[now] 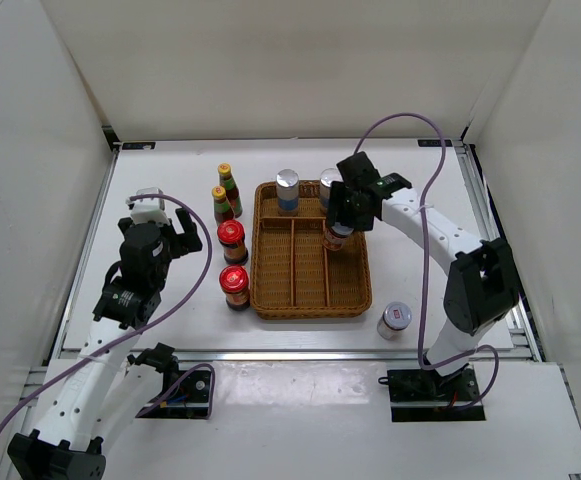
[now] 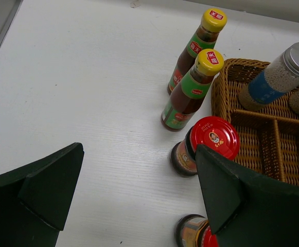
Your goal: Organize the condiment bottles
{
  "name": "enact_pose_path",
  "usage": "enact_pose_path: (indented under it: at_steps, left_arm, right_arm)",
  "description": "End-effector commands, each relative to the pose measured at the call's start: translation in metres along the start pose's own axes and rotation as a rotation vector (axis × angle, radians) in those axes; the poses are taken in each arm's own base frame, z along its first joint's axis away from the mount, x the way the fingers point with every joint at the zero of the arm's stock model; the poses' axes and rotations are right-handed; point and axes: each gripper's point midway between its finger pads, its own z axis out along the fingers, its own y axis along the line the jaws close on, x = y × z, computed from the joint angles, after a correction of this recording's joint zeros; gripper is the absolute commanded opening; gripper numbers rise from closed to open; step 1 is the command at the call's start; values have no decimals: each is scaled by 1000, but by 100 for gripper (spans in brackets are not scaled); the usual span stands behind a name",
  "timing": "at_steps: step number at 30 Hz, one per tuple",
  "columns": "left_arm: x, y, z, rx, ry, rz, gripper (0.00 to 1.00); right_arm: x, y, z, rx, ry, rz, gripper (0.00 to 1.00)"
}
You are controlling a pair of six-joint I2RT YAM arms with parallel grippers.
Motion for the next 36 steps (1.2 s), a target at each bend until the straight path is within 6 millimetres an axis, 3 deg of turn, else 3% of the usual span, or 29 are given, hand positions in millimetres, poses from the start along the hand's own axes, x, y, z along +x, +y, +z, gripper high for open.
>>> enact_pose_path:
  at_steps: [1, 7, 9, 17, 27, 31, 33, 34, 35, 36]
  left_arm:
    - [-14, -1, -6, 3, -37, -13, 100]
    - [-14, -1, -6, 3, -37, -13, 100]
    - [-14, -1, -6, 3, -37, -13, 100]
    - [-14, -1, -6, 3, -37, -13, 100]
    - [-14, -1, -6, 3, -37, -13, 100]
    - [-14, -1, -6, 3, -37, -13, 100]
    - [-14, -1, -6, 3, -37, -13, 100]
    - [-14, -1, -6, 3, -37, -13, 100]
    - [-14, -1, -6, 3, -37, -13, 100]
    - [-14, -1, -6, 3, -37, -13, 100]
  right_arm:
    - [7, -12, 2, 42, 8, -2, 1]
    - [-6, -15, -6, 33, -31, 18, 1]
    - [-13, -14, -18, 18, -79, 33, 1]
    - [-15, -23, -23, 30, -116, 33, 1]
    - [-2, -22, 19, 57, -9, -6, 3]
    - [-2, -24, 32, 66, 17, -10, 16]
    - [-5, -20, 28, 55, 15, -18, 32]
    - [-1, -23, 27, 63, 31, -32, 52]
    - [-3, -22, 23, 65, 34, -32, 88]
    - [-11, -27, 12, 77, 10, -34, 100]
